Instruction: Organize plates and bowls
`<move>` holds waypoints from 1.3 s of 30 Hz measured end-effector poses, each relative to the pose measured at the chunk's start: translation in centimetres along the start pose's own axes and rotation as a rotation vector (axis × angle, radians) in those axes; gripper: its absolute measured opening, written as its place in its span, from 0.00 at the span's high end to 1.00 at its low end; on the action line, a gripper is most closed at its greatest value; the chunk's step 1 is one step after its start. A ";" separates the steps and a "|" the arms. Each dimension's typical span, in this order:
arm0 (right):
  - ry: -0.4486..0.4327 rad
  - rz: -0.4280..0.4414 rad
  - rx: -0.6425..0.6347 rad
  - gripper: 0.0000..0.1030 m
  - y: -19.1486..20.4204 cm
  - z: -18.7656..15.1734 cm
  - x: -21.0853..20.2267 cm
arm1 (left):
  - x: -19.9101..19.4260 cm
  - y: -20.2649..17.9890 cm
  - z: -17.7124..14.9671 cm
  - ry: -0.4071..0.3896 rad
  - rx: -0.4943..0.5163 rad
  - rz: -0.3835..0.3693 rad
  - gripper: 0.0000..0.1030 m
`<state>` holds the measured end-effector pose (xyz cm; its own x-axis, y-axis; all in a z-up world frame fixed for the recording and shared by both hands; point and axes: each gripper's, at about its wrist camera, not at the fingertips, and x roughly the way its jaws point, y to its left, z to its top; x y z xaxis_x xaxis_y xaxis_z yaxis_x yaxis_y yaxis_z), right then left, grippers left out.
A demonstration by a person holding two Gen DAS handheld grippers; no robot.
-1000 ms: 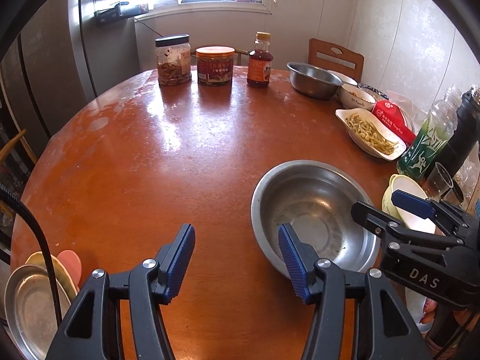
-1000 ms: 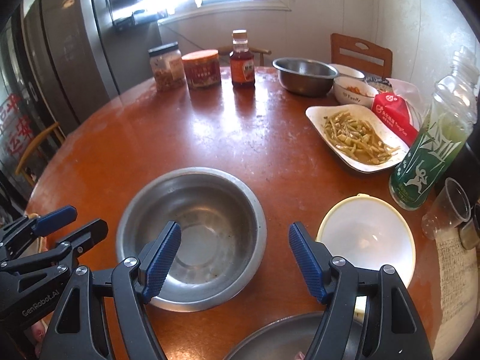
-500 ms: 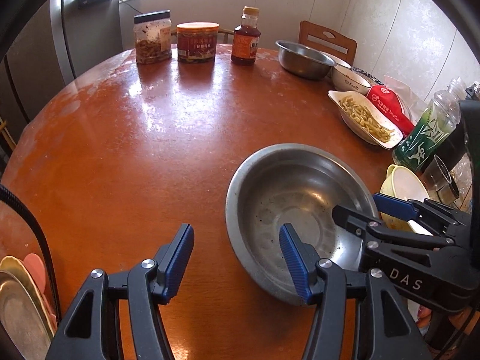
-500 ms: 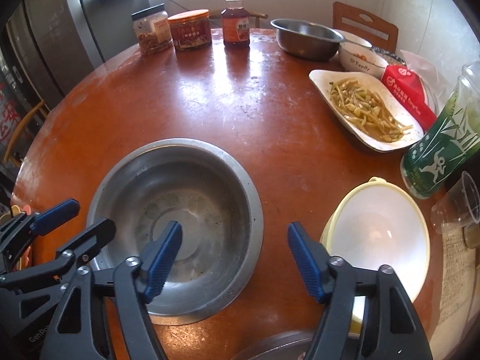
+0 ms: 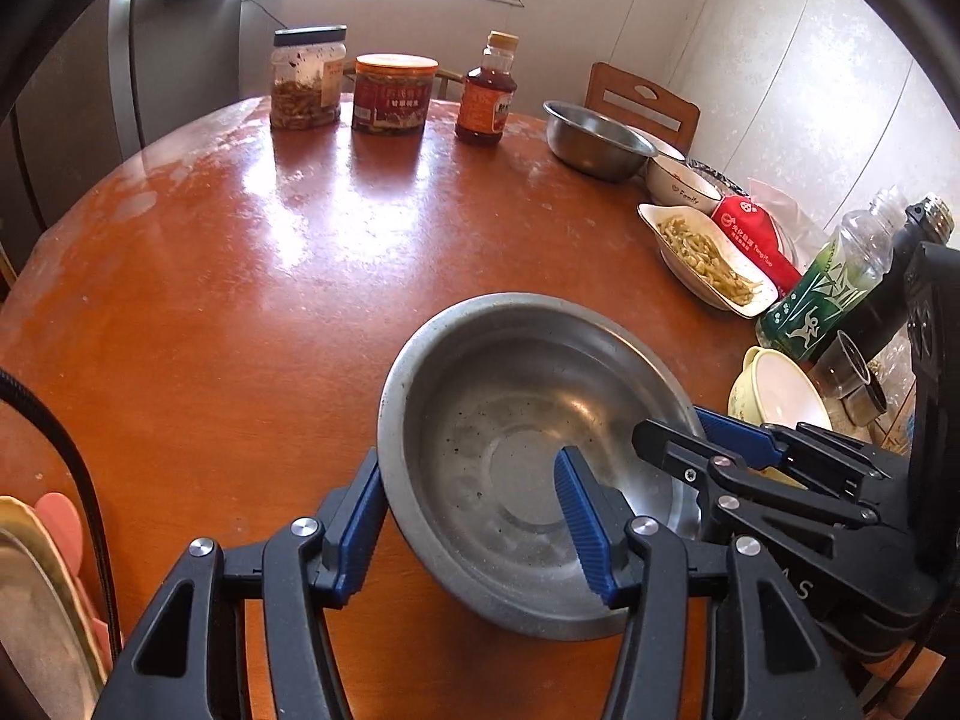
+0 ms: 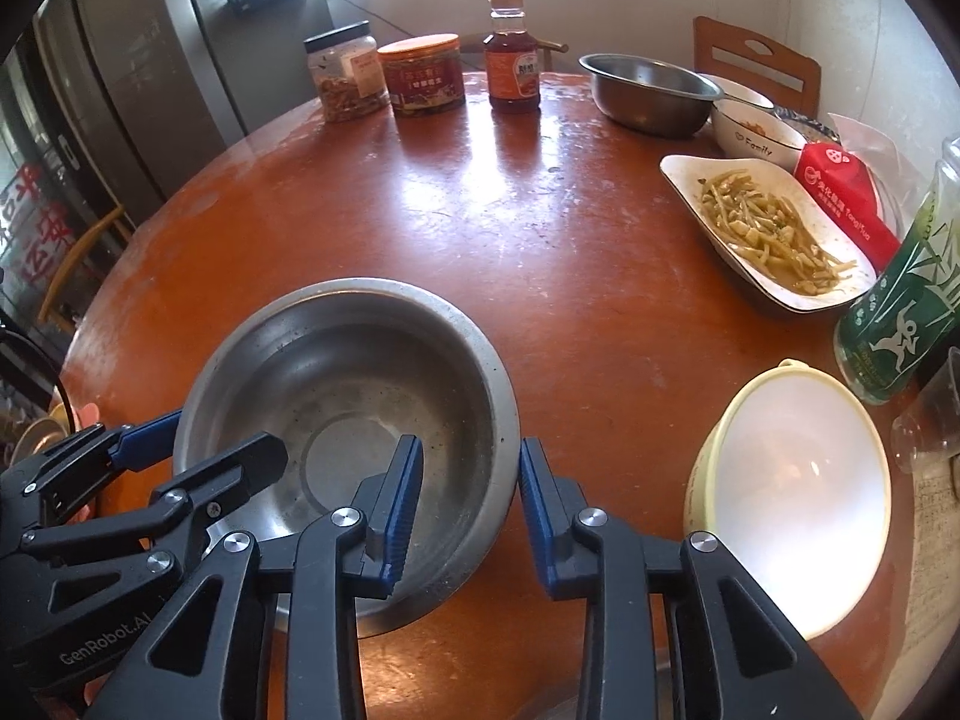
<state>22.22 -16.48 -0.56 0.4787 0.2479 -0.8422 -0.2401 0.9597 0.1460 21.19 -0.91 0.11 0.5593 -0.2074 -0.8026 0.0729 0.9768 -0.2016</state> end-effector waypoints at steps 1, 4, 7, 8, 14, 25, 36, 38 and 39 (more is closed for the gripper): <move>-0.005 0.004 -0.003 0.68 0.3 -0.1 -0.2 | -0.3 0.1 0.0 -0.006 0.000 0.009 0.46; -0.035 0.026 -0.012 0.68 1.0 -0.3 -1.0 | -1.2 0.5 -0.3 -0.024 0.000 0.032 0.46; -0.062 0.042 -0.024 0.68 1.7 -0.5 -2.2 | -2.2 0.9 -0.4 -0.038 -0.007 0.040 0.46; -0.070 0.047 -0.027 0.68 2.0 -0.6 -2.5 | -2.6 1.1 -0.5 -0.043 -0.009 0.044 0.46; -0.127 0.070 -0.037 0.68 3.3 -1.2 -4.8 | -4.6 1.4 -1.3 -0.072 -0.007 0.064 0.46; -0.194 0.095 -0.052 0.68 4.9 -4.7 -7.2 | -7.7 1.1 -4.7 -0.114 0.013 0.092 0.46; -0.229 0.099 -0.054 0.68 5.9 -8.8 -8.6 | -9.2 0.9 -8.3 -0.126 0.037 0.111 0.46; -0.236 0.098 -0.054 0.68 5.9 -9.4 -8.8 | -9.3 0.8 -8.7 -0.127 0.044 0.112 0.46; -0.241 0.098 -0.053 0.68 5.9 -9.7 -8.9 | -9.3 0.7 -8.9 -0.127 0.050 0.113 0.46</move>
<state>8.30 -14.27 2.77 0.6370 0.3694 -0.6766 -0.3357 0.9230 0.1879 8.66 1.22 2.44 0.6662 -0.0902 -0.7403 0.0423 0.9956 -0.0833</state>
